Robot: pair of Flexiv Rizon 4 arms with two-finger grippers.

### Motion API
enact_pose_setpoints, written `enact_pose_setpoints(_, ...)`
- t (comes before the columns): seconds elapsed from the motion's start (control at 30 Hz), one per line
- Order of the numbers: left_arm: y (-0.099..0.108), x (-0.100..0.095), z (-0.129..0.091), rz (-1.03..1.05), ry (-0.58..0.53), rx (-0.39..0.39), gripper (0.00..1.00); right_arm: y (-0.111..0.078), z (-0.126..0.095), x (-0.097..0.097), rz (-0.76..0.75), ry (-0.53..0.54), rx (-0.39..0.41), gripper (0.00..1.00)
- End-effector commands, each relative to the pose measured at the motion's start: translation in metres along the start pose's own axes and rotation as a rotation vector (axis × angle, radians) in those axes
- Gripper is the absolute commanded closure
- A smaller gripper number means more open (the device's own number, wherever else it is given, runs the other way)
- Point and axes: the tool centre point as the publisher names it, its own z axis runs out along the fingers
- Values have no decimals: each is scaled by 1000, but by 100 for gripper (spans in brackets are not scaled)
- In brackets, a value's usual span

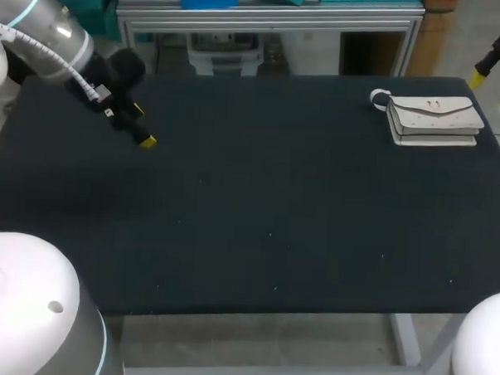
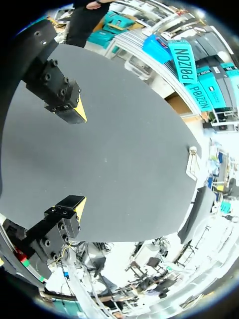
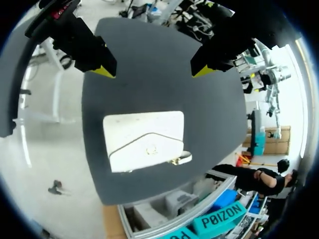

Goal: Pick up the bag, open it, inspect its contents, close it, and place it on the opposite side

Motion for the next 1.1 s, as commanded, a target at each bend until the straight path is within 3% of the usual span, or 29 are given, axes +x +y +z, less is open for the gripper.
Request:
enact_pose_setpoints(0.03, 5, -5, 0, 83, 38, 171, 0, -2, 3, -14, 25, 51, -50, 0)
enact_pose_setpoints(0.17, 5, -5, 0, 83, 38, 171, 0, 8, 8, -21, 40, 73, -56, 0)
enact_pose_setpoints(0.4, -3, 0, 24, 270, 40, 178, 0, 22, 18, -28, 59, 85, -68, 0)
enact_pose_setpoints(0.63, -9, 1, 49, 361, 52, 83, 0, 33, 27, -38, 84, 108, -91, 0)
enact_pose_setpoints(0.9, -7, -1, 70, 386, 117, 107, 0, 47, 39, -48, 105, 127, -108, 0)
enact_pose_setpoints(1.1, -7, -2, 75, 391, 128, 104, 0, 46, 48, -63, 131, 153, -103, 0)
